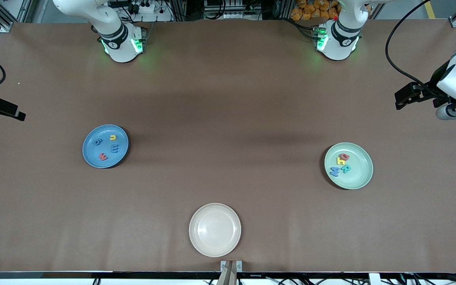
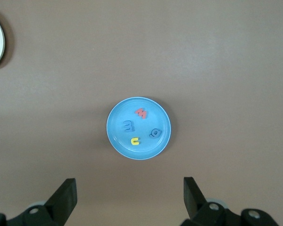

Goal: Sort upper and lower case letters into plates

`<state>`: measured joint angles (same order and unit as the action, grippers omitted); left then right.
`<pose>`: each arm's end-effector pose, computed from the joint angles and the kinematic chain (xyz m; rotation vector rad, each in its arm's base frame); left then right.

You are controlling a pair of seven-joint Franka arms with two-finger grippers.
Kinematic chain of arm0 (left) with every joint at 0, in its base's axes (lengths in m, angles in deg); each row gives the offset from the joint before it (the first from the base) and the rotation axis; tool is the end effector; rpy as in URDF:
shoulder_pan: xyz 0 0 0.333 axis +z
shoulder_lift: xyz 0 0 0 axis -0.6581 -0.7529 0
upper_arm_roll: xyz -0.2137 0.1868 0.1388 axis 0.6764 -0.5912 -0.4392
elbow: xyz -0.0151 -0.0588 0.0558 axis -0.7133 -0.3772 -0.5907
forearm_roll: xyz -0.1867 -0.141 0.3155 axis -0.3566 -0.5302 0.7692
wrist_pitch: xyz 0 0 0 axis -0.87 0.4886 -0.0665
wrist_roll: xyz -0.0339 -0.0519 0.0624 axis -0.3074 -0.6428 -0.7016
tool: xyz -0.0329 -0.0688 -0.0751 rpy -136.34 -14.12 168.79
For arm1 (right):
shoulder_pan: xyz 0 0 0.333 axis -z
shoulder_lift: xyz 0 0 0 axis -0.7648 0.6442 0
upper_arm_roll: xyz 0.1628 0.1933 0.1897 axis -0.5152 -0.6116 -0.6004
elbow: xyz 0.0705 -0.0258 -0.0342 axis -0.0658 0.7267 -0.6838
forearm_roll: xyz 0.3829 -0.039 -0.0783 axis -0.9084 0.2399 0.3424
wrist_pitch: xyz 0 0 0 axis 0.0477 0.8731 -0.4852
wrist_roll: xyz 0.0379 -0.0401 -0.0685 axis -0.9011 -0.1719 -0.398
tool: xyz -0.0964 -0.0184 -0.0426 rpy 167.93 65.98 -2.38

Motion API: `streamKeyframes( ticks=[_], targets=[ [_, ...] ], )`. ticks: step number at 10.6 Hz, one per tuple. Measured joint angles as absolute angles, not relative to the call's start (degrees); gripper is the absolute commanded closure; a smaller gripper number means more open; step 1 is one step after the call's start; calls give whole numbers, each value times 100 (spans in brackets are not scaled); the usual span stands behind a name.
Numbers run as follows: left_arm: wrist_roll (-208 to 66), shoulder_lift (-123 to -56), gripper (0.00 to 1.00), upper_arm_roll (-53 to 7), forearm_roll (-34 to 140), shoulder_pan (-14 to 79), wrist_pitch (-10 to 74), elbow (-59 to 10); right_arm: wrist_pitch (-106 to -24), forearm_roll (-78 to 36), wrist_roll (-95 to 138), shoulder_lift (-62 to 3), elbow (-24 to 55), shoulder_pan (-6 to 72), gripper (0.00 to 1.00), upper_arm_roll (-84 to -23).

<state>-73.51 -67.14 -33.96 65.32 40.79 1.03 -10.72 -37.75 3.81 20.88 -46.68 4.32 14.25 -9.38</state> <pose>0.5610 -0.0644 0.6257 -3.0771 -0.0419 0.0560 0.5669 -0.0902 0.5987 -3.0024 0.2096 0.0722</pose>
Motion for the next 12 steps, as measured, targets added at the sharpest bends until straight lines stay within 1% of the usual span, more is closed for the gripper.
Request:
streamKeyframes(
  ticks=[2, 3, 5, 6, 7, 9, 12],
  targets=[
    [-7351, -6712, 0, -3396, 6532, 4080, 103, -1069, -3669, 476, 2381, -4659, 282, 1516, 0, -1139],
    [-7351, -6711, 0, -3396, 6532, 4080, 103, -1068, -3665, 543, 2425, -4653, 272, 1913, 0, -1660],
    [-7351, -6707, 0, -3396, 6532, 4080, 103, -1066, -3666, 760, 2646, -4636, 270, 3273, 0, -3292],
    [-7351, -6707, 0, -3396, 6532, 4080, 103, -1066, -3666, 868, 2820, -4633, 271, 3792, 0, -3953],
    [-7351, -6707, 0, -3396, 6532, 4081, 103, -1065, -3667, 923, 2941, -4633, 271, 4060, 0, -4328],
    [-7351, -6706, 0, -3397, 6532, 4084, 103, -1065, -3669, 929, 2978, -4633, 279, 4277, 0, -4683],
    [-7351, -6694, 0, -3397, 6532, 4090, 103, -1062, -3680, 953, 2980, -4626, 309, 4314, 0, -4819]
  ],
)
